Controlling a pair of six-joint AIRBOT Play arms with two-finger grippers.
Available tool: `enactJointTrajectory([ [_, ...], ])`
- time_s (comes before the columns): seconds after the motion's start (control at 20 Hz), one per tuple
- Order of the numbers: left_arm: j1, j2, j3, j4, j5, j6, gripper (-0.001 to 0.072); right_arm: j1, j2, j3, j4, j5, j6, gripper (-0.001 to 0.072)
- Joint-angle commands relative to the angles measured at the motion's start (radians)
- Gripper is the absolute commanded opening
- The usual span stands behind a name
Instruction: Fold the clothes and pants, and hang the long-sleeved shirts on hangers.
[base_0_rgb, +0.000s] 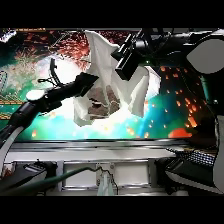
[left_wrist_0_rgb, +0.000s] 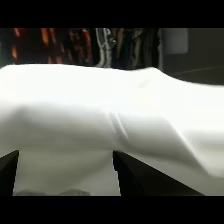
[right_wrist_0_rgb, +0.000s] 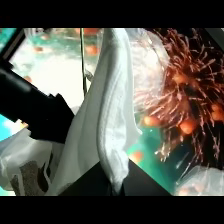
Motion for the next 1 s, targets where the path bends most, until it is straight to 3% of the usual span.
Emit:
enactJointTrajectory([
  [0.0, -0.089, -0.08, 0.0, -0.147, 0.027, 0.001, 0.0634, 0.007, 0.0, 0.001, 0.011, -0.001, 0.001, 0.0021],
  [0.25, -0.196, -0.134, 0.0, -0.162, 0.024, 0.001, 0.0629, 0.007, -0.001, 0.001, -0.018, -0.001, 0.001, 0.0021],
  [0.35, -0.2, -0.133, 0.0, -0.172, -0.023, 0.001, 0.0316, 0.006, -0.001, 0.001, -0.052, -0.001, 0.001, 0.0021],
  [0.45, -0.178, -0.13, 0.0, -0.168, -0.106, 0.002, 0.0318, 0.006, -0.001, 0.001, -0.092, -0.001, 0.001, 0.0021],
  [0.5, -0.157, -0.124, 0.0, -0.169, -0.166, 0.026, 0.0373, 0.006, -0.001, 0.001, -0.106, -0.001, 0.0, 0.0021],
  [0.65, -0.066, -0.08, 0.0, -0.169, -0.312, 0.03, 0.0379, 0.006, -0.001, 0.001, -0.137, -0.001, 0.0, 0.0021],
  [0.95, 0.13, 0.053, 0.0, -0.106, -0.322, -0.001, 0.0381, 0.006, 0.0, 0.001, -0.137, 0.0, 0.0, 0.0021],
])
